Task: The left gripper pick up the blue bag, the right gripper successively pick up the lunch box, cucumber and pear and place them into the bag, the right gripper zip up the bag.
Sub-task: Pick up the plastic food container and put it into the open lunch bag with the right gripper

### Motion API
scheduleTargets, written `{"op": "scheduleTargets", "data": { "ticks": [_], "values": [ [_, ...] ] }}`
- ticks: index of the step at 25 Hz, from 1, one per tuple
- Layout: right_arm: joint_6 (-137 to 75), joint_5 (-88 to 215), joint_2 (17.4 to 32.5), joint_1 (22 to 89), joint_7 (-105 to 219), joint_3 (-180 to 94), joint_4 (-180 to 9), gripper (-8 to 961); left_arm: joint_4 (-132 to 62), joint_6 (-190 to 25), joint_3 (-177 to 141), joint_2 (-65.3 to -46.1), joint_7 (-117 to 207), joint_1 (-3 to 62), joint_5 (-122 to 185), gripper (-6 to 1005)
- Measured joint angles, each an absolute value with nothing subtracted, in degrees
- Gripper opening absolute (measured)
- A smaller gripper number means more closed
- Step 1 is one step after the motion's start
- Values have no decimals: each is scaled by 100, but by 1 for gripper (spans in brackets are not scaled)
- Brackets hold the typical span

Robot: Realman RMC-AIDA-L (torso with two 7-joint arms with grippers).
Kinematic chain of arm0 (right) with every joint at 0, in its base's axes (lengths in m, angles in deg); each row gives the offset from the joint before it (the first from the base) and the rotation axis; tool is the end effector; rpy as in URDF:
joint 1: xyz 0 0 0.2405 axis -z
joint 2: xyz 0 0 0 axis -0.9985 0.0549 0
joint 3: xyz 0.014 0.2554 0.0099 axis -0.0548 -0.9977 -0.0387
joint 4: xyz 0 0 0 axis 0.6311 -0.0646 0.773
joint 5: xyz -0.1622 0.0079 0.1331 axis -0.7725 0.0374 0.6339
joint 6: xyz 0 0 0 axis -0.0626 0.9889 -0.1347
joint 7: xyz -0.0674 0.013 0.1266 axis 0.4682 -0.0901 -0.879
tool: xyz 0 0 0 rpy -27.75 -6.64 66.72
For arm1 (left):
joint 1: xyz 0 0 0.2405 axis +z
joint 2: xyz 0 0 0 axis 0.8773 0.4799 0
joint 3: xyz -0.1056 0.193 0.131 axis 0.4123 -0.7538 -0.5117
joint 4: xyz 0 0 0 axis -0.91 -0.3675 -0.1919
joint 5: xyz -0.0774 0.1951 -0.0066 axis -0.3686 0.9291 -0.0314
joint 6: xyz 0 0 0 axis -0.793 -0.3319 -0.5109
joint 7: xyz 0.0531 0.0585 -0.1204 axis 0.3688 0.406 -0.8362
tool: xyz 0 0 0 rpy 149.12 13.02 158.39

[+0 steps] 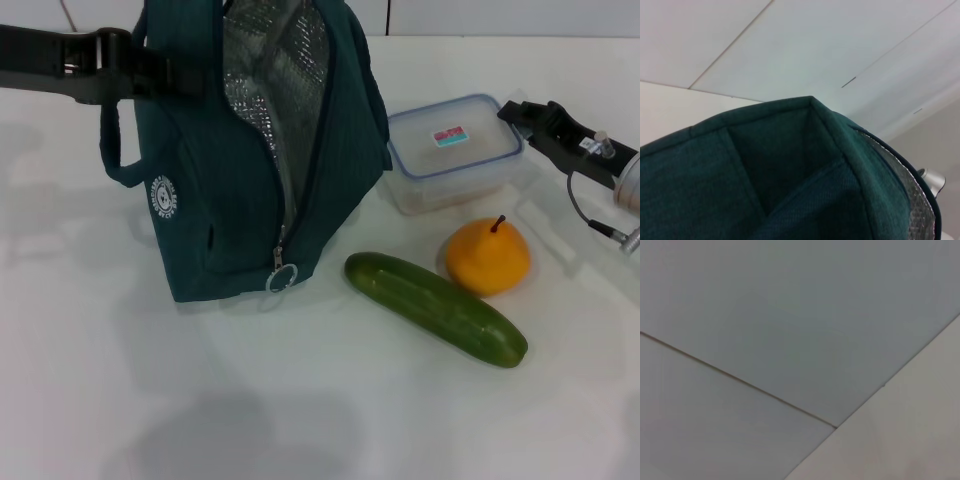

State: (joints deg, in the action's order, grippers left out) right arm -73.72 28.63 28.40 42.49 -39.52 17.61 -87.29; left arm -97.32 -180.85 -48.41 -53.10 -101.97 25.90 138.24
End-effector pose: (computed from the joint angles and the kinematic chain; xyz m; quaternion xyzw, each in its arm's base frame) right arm 0.2656 0.4092 -0.0481 -0.6326 0.6282 0.3916 0.2277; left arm -0.2042 0.3543 0.1203 -0.8209 -0.5276 -0.2120 0.0527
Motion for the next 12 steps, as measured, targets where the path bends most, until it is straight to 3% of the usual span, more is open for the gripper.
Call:
{"op": "scheduleTargets", "data": {
  "ticks": [12],
  "values": [
    [-7832, 2862, 2840, 4680, -3794, 1761, -8605, 132, -9733, -18092, -4841, -5310, -10198, 2621, 13824, 41]
  ]
}}
